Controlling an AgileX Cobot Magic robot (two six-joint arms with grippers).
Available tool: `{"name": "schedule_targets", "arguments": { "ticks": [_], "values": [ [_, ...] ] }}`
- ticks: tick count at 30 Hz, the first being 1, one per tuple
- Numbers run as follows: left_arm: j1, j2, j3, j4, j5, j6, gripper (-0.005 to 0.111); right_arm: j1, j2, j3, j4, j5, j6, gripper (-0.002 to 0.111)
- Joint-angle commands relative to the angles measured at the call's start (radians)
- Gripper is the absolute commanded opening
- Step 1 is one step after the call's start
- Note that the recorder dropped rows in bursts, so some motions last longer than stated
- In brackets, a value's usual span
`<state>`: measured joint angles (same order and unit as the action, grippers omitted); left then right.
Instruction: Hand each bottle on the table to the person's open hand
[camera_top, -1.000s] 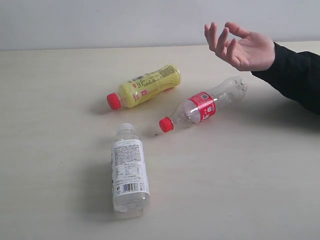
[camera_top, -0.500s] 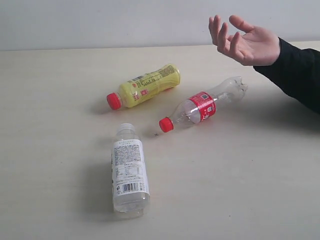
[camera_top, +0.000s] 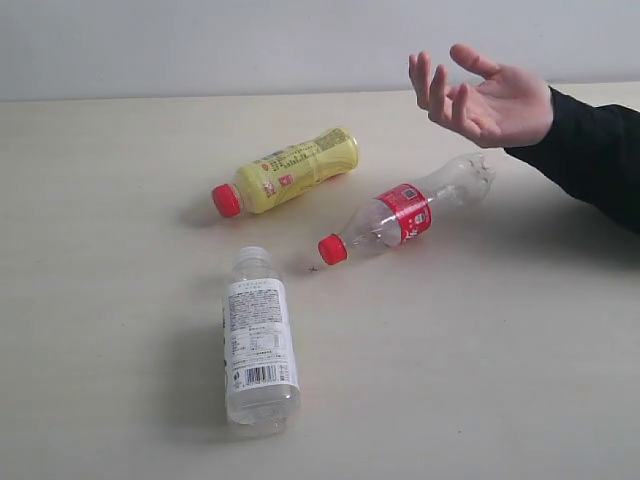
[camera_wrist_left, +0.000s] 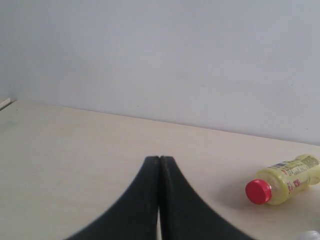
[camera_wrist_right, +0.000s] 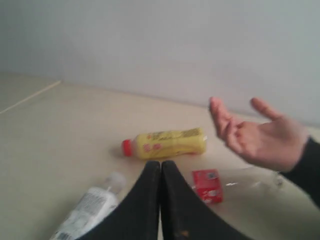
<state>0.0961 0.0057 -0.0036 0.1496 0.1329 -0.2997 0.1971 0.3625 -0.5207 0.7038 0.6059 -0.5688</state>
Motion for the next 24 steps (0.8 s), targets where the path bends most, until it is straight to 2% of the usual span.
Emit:
{"name": "schedule_targets", "arguments": {
  "ticks": [1,9,13,16,22,24],
  "values": [
    [-0.005,-0.006,0.004,0.004,-0.001,0.000,0.000,0.000,0.239,-0.115,0.147,0.097,-0.118,0.002],
    [-0.005,-0.006,0.004,0.004,-0.001,0.000,0.000,0.001,0.484,-0.271,0.304,0.226,-0.200,0.000],
    [-0.005,-0.006,0.004,0.004,-0.001,0.000,0.000,0.071,0.555,-0.335,0.243,0.279,-0.184,0.000],
    [-0.005,-0.006,0.004,0.004,-0.001,0.000,0.000,0.134,0.626,-0.411,0.076,0.332,-0.058,0.000],
    [-0.005,-0.006,0.004,0.004,-0.001,0.000,0.000,0.265,0.788,-0.475,-0.641,0.425,0.532,0.000],
    [-0.005,-0.006,0.004,0.004,-0.001,0.000,0.000,0.296,0.844,-0.475,-0.773,0.467,0.640,0.000]
  ]
}}
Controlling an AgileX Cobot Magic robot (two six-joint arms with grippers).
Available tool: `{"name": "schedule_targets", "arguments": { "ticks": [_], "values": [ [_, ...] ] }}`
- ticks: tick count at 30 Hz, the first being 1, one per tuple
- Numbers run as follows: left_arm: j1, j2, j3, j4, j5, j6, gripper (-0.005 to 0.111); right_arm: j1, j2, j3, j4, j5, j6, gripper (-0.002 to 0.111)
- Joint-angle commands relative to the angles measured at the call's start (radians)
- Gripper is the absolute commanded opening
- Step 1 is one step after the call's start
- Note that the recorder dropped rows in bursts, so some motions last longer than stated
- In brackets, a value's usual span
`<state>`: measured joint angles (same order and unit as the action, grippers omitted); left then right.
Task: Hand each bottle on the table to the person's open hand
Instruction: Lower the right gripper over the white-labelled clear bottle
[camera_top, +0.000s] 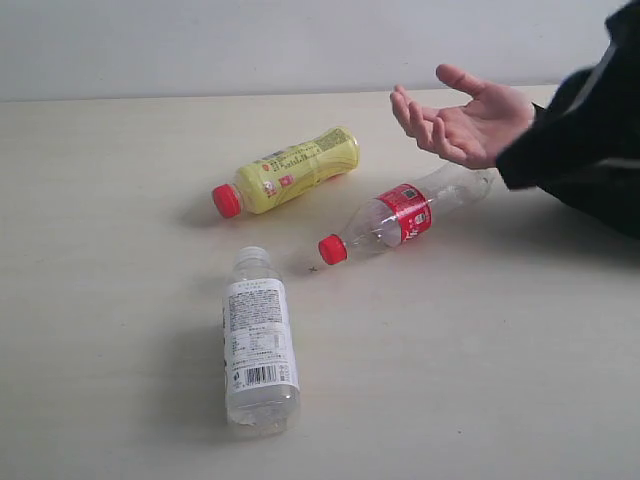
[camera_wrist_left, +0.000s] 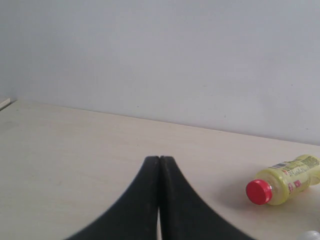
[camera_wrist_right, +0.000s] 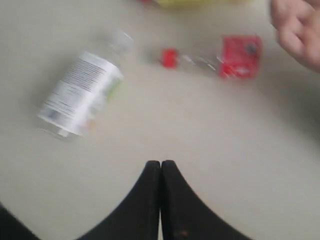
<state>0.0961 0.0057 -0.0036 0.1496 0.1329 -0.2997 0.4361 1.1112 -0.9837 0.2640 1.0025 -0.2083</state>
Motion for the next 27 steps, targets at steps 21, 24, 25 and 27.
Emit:
{"name": "schedule_targets", "arguments": {
  "ticks": [21,24,25,27],
  "values": [
    [-0.005,-0.006,0.004,0.004,-0.001,0.000,0.000,0.378,0.701,-0.406,-0.195,0.119,0.519,0.070],
    [-0.005,-0.006,0.004,0.004,-0.001,0.000,0.000,0.378,0.738,-0.429,-0.149,0.081,0.527,0.078],
    [-0.005,-0.006,0.004,0.004,-0.001,0.000,0.000,0.378,0.743,-0.432,-0.132,0.060,0.527,0.080],
    [-0.005,-0.006,0.004,0.004,-0.001,0.000,0.000,0.378,0.759,-0.432,-0.099,-0.001,0.527,0.084]
  ]
}}
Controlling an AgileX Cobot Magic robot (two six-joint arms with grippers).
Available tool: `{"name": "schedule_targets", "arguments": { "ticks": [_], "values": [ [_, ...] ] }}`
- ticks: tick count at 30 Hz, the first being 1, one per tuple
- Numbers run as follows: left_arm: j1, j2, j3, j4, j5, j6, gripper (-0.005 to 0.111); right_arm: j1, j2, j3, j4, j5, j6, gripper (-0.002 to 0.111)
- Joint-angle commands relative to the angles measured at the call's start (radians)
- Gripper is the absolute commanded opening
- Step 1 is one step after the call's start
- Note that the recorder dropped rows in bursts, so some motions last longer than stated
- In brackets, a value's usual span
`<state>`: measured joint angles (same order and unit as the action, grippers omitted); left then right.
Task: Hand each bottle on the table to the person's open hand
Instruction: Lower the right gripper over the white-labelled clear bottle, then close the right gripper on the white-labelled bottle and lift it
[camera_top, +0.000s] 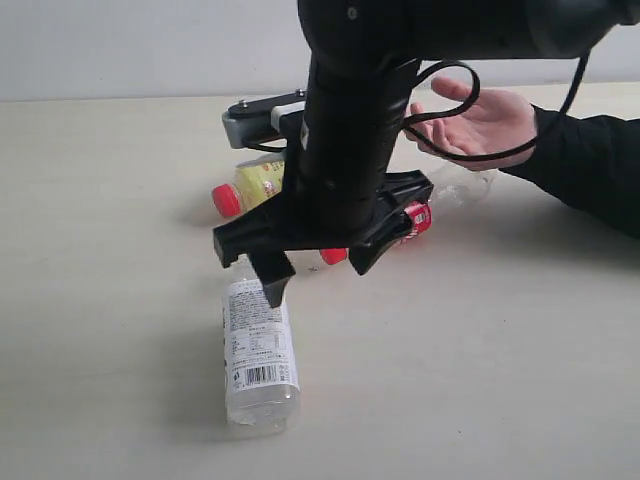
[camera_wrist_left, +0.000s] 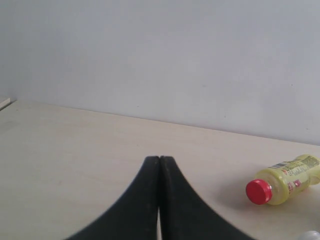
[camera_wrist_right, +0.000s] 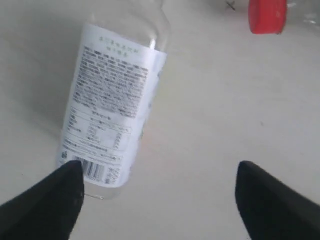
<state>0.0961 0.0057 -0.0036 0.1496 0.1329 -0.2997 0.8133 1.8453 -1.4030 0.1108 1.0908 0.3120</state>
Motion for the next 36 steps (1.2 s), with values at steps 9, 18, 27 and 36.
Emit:
{"name": "schedule_targets", "arguments": {
  "ticks": [9,18,27,36],
  "values": [
    [-0.005,-0.006,0.004,0.004,-0.001,0.000,0.000,0.001,0.103,-0.013,0.096,-0.203,0.042,0.086],
    [-0.005,-0.006,0.004,0.004,-0.001,0.000,0.000,0.001,0.191,-0.013,0.151,-0.257,0.053,0.086],
    [-0.005,-0.006,0.004,0.004,-0.001,0.000,0.000,0.001,0.255,-0.013,0.186,-0.252,0.027,0.086],
    [-0.005,-0.006,0.004,0.004,-0.001,0.000,0.000,0.001,0.279,-0.013,0.188,-0.252,0.023,0.068]
  ]
}}
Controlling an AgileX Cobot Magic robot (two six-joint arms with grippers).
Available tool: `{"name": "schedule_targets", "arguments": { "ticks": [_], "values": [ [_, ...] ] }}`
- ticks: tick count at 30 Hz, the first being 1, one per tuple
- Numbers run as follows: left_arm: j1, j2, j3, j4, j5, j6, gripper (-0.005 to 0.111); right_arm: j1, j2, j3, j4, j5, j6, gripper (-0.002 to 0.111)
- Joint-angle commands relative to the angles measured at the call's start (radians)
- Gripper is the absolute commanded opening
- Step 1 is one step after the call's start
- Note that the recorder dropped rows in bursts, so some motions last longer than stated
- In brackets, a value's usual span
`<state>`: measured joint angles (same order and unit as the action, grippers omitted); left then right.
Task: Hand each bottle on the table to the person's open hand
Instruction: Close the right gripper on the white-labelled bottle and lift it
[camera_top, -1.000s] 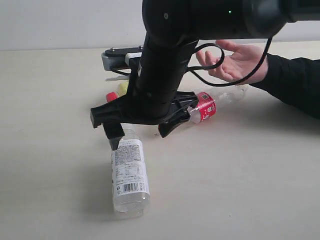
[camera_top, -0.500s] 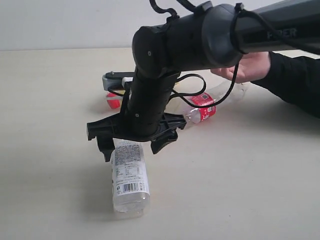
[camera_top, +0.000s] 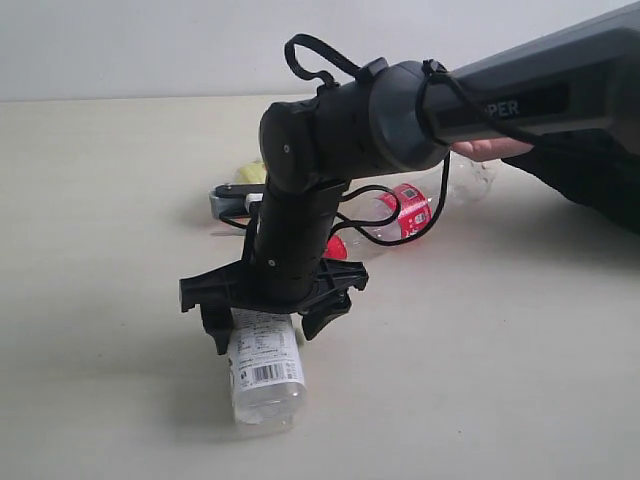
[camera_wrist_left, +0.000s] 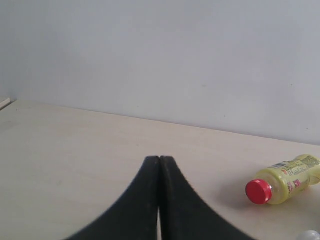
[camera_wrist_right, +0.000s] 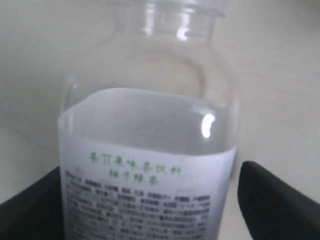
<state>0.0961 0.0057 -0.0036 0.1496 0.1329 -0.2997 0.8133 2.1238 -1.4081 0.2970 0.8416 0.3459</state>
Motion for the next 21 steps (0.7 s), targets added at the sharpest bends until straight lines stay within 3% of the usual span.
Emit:
{"name": "schedule_targets", "arguments": {
  "ticks": [1,6,9,10,21],
  "values": [
    [-0.005,-0.006,0.004,0.004,-0.001,0.000,0.000,0.001,0.000,-0.007,0.002,0.000,-0.006,0.062],
    [-0.005,-0.006,0.004,0.004,-0.001,0.000,0.000,0.001,0.000,-0.007,0.049,0.005,-0.004,0.034],
    [-0.005,-0.006,0.004,0.004,-0.001,0.000,0.000,0.001,0.000,-0.007,0.088,0.008,-0.059,0.004],
    [-0.005,-0.006,0.004,0.004,-0.001,0.000,0.000,0.001,0.000,-0.007,0.096,0.008,-0.070,0.000],
    [-0.005,-0.006,0.004,0.004,-0.001,0.000,0.000,0.001,-0.177,-0.007,0.111,0.022,-0.164,0.000]
  ]
}}
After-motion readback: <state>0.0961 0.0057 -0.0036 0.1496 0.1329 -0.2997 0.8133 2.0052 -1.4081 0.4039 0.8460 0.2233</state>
